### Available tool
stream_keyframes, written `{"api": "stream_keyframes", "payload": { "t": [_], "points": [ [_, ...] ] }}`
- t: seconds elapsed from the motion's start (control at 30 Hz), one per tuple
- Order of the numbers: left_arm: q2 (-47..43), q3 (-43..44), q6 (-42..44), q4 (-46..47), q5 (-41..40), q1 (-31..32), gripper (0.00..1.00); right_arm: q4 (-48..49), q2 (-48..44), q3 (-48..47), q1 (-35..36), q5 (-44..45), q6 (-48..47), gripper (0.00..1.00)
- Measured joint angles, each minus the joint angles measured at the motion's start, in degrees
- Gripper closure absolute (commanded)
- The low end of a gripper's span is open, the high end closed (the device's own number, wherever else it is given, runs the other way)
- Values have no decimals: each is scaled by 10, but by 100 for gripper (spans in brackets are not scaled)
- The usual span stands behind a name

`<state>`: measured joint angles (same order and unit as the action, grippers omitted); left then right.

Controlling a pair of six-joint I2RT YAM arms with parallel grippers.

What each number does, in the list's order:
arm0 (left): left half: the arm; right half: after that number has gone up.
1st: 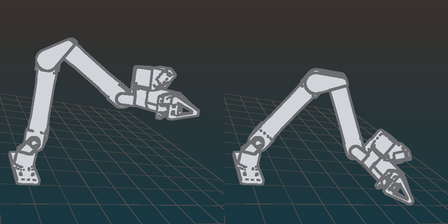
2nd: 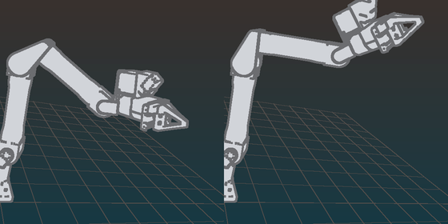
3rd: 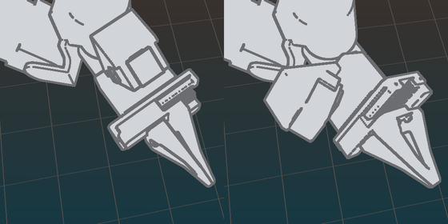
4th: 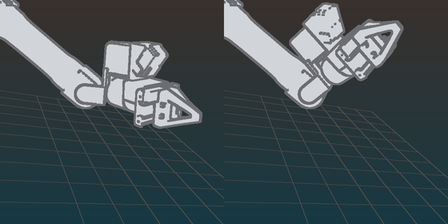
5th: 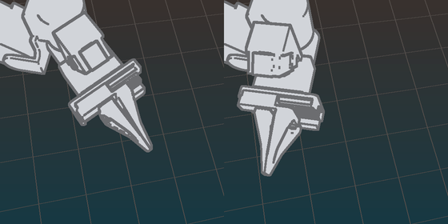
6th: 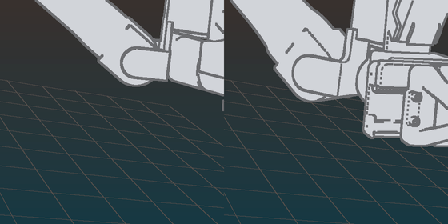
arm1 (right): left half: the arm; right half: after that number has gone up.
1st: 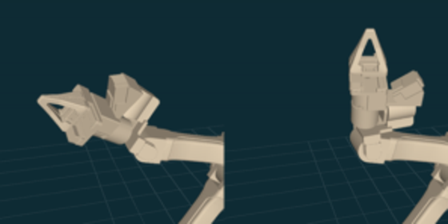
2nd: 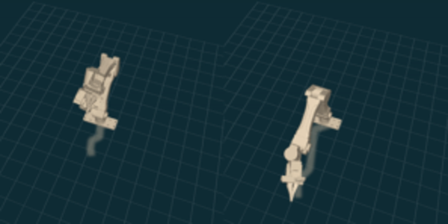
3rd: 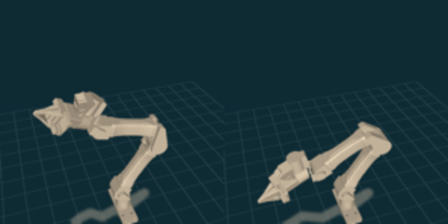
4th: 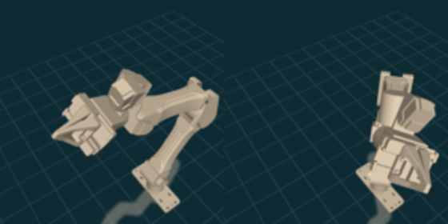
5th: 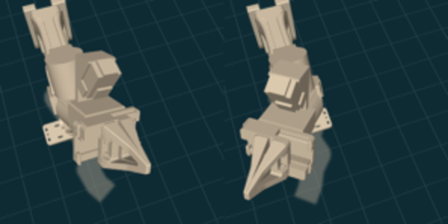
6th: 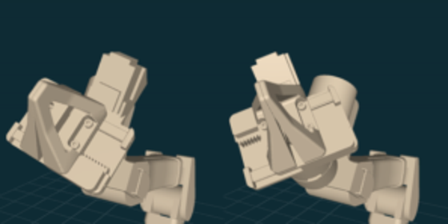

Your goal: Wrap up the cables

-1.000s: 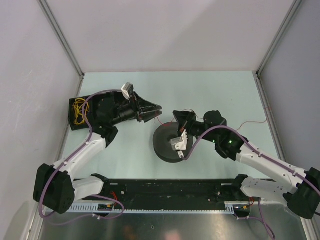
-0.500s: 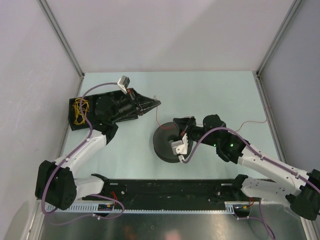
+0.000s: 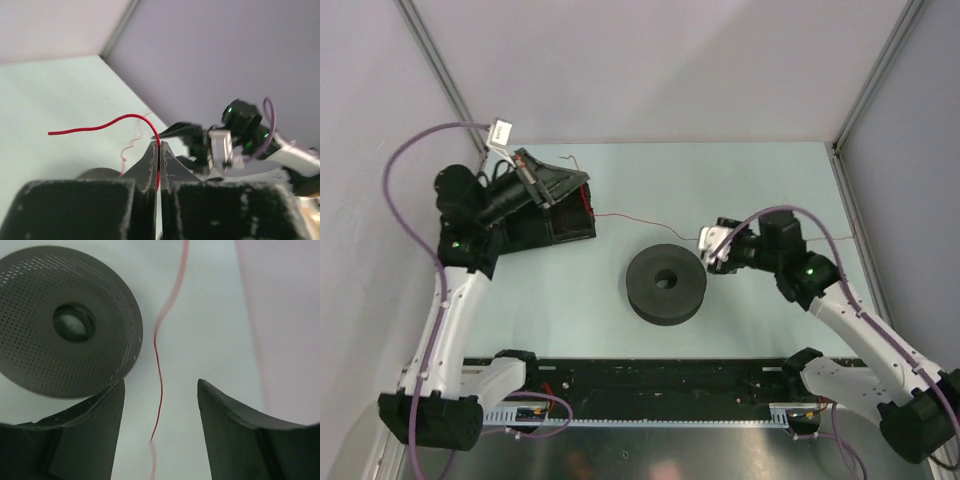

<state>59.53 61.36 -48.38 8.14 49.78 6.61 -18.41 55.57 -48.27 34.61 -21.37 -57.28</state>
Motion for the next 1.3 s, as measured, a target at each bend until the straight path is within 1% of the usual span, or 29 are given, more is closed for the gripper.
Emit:
{"api": "stream_keyframes", "payload": {
  "t": [0.1,0.13,0.27,0.33,0.37,0.4,0.43,0.5,0.57,0.7,0.8,1.03,1.17,1.3],
  "points": [
    [-24,47,93,-80,19,-35,100,-47,-7,-19,-101,-44,64,36],
    [-31,60,124,-108,24,-42,100,-59,-8,-24,-145,-58,85,36],
    [-44,92,230,-193,43,-51,100,-88,3,-44,-323,-99,163,37],
    [-46,94,274,-229,49,-52,100,-95,24,-56,-394,-113,195,38],
    [-46,94,290,-243,49,-52,100,-98,36,-60,-426,-121,211,38],
    [-44,94,308,-259,49,-52,100,-100,50,-63,-439,-126,226,39],
    [-43,94,323,-273,49,-52,100,-103,68,-66,-486,-131,245,39],
    [-43,94,346,-292,49,-52,100,-107,96,-67,-522,-132,278,38],
    [-43,94,364,-304,50,-52,100,-109,120,-67,-538,-129,310,39],
    [-39,92,384,-316,52,-52,100,-104,171,-67,-545,-101,391,49],
    [-34,92,391,-320,57,-52,100,-95,207,-67,-540,-57,440,53],
    [-32,88,399,-323,60,-52,100,-62,275,-67,-515,77,533,49],
    [-32,86,399,-327,60,-52,100,-22,303,-67,-504,131,561,49],
    [-32,85,399,-327,60,-52,100,28,337,-67,-498,158,575,47]
  ]
}}
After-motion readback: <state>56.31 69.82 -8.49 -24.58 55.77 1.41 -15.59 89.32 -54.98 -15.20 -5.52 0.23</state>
